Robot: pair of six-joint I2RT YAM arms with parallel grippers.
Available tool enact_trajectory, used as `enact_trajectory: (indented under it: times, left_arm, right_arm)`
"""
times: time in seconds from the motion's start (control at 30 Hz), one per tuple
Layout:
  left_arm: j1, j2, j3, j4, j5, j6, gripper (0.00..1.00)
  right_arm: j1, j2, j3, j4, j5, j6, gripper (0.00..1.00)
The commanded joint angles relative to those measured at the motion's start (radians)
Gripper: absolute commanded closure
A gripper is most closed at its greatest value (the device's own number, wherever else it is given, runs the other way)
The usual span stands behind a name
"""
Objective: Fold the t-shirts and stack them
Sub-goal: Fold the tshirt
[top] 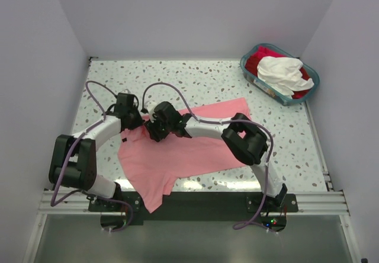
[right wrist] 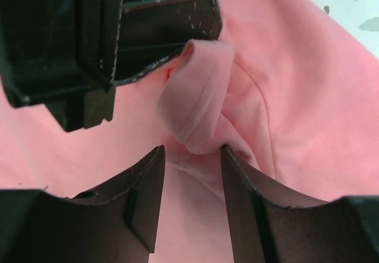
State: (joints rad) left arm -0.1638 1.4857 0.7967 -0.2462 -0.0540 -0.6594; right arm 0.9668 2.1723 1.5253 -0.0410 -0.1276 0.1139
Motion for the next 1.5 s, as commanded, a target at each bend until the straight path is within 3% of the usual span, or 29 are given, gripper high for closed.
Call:
enact_trajectory:
  times: [0.0,0.4,0.67,0.83,1.47]
  left_arm:
    - [0.007,0.015,0.045,0.056,-0.018,0.027,1.0]
    - [0.014,0.065,0.05,0.061,-0.014,0.034,1.0]
    - [0.017,0.041,0.052,0.042,-0.009,0.035,1.0]
    - [0.018,-0.011,0.061,-0.001,-0.015,0.038,1.0]
    - [0.018,-0.192,-0.034,-0.16,0.026,0.067,1.0]
  right_arm:
    - [0.009,0.011,0.052,0.009,-0.032,-0.031,0.53]
    - [0.026,0.041,0.046,-0.008,-0.015,-0.033,0.55]
    - [0.026,0.0,0.029,-0.011,0.0,-0.036,0.88]
    - [0.026,-0.04,0.027,-0.03,-0.001,-0.054,0.99]
    - [0.012,-0.124,0.006,-0.178,-0.081,-0.253,1.0]
